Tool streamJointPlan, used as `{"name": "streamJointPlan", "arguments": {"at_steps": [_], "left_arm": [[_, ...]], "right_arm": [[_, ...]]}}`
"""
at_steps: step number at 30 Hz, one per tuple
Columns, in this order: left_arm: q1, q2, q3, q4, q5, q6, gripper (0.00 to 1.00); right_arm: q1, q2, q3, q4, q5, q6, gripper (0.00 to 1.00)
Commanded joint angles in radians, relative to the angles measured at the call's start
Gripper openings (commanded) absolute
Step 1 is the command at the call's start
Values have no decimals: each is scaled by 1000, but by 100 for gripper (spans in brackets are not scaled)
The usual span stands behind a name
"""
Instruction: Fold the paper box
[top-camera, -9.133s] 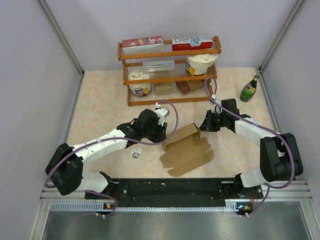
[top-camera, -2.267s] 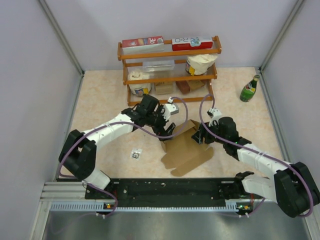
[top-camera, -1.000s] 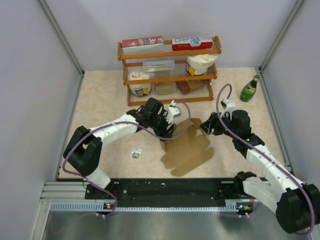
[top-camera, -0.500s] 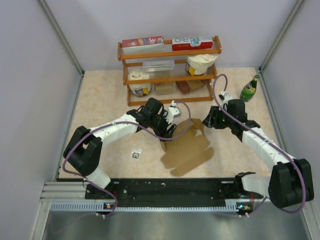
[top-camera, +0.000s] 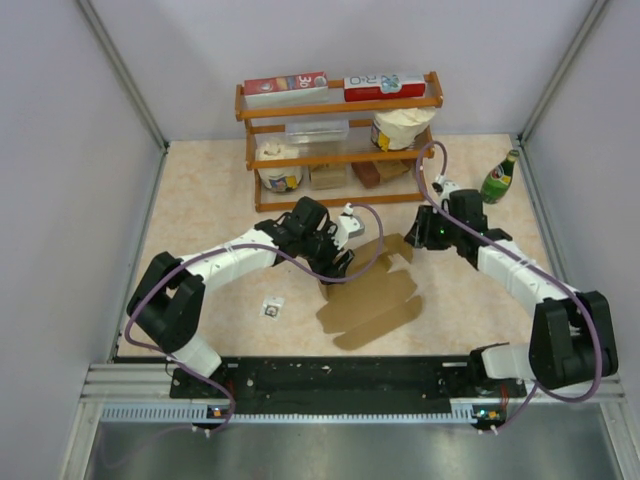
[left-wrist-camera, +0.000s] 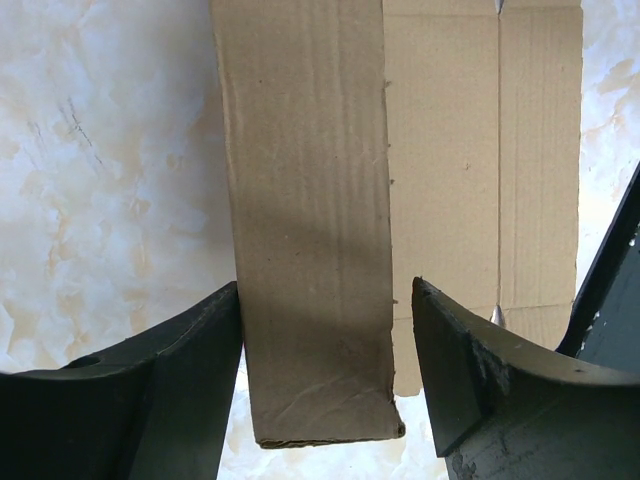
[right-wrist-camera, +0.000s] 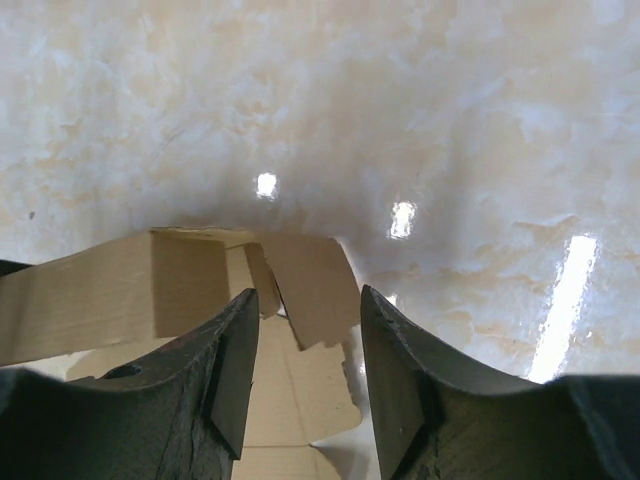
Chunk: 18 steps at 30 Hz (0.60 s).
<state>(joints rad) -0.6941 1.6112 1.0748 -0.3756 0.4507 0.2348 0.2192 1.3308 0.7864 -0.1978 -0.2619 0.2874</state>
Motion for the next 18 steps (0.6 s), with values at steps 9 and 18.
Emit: {"name": "streamJointPlan", "arguments": {"at_steps": [9, 18], "left_arm": [[-5, -19, 36, 1, -14, -2, 71], [-4, -16, 57, -8, -27, -11, 71]], "right_arm": [[-14, -4, 103, 69, -56, 12, 49], [-14, 8, 106, -49, -125, -54, 44]]}}
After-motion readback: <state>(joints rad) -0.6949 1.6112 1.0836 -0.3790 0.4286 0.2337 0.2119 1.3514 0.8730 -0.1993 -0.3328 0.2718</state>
